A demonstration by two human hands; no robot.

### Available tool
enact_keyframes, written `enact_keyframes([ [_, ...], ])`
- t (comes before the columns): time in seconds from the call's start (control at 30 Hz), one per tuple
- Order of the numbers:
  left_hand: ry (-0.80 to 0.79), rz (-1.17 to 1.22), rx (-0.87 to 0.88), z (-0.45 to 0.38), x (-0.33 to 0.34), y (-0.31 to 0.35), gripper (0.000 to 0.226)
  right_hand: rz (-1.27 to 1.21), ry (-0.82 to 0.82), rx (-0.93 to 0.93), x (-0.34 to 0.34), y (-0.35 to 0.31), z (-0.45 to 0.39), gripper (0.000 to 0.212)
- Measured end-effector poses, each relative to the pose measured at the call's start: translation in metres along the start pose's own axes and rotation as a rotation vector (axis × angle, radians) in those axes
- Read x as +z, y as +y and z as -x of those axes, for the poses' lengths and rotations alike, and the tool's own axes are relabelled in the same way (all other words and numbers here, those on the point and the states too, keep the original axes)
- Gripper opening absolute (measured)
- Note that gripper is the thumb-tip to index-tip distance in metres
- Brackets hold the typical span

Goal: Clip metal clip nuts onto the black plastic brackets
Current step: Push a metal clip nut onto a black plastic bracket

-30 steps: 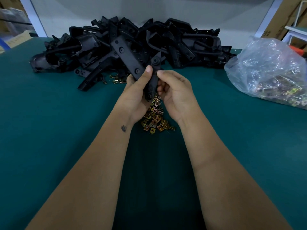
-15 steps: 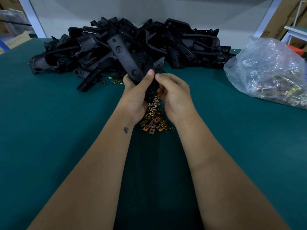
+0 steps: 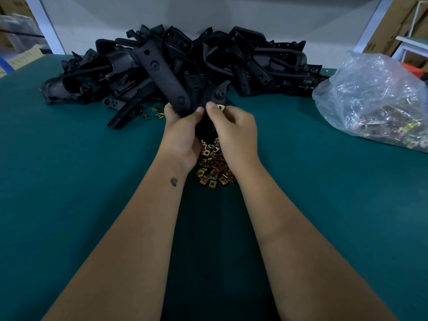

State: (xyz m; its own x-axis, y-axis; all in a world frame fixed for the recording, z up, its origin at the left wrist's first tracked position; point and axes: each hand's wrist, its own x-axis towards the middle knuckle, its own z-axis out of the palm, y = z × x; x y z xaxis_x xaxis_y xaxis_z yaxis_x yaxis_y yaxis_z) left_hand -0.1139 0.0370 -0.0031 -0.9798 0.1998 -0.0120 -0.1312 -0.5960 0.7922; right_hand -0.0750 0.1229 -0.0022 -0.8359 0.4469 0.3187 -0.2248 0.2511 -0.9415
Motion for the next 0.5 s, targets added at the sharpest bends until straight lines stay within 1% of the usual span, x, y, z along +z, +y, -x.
enact_keyframes([
  [0.07,-0.023,-0.030,0.014,0.0012,0.0001,-0.0004,0.035,0.107,0.030,-0.009,0.0002,0.0019,0.0004,0.039],
  [0.13,-0.031,-0.055,0.028,0.0008,0.0002,-0.0021,0.037,0.172,0.058,-0.016,0.0000,0.0026,0.0007,0.040],
  [0.33,-0.053,-0.051,0.019,-0.0014,0.0000,-0.0046,0.043,0.233,0.099,-0.044,0.0016,0.0010,0.0004,0.047],
  [0.43,-0.039,-0.035,-0.002,-0.0016,0.0007,-0.0049,0.043,0.237,0.095,-0.063,0.0016,0.0015,0.0006,0.044],
  [0.5,-0.033,-0.017,-0.030,-0.0009,0.0019,-0.0045,0.051,0.250,0.094,-0.078,0.0017,0.0022,0.0005,0.042],
])
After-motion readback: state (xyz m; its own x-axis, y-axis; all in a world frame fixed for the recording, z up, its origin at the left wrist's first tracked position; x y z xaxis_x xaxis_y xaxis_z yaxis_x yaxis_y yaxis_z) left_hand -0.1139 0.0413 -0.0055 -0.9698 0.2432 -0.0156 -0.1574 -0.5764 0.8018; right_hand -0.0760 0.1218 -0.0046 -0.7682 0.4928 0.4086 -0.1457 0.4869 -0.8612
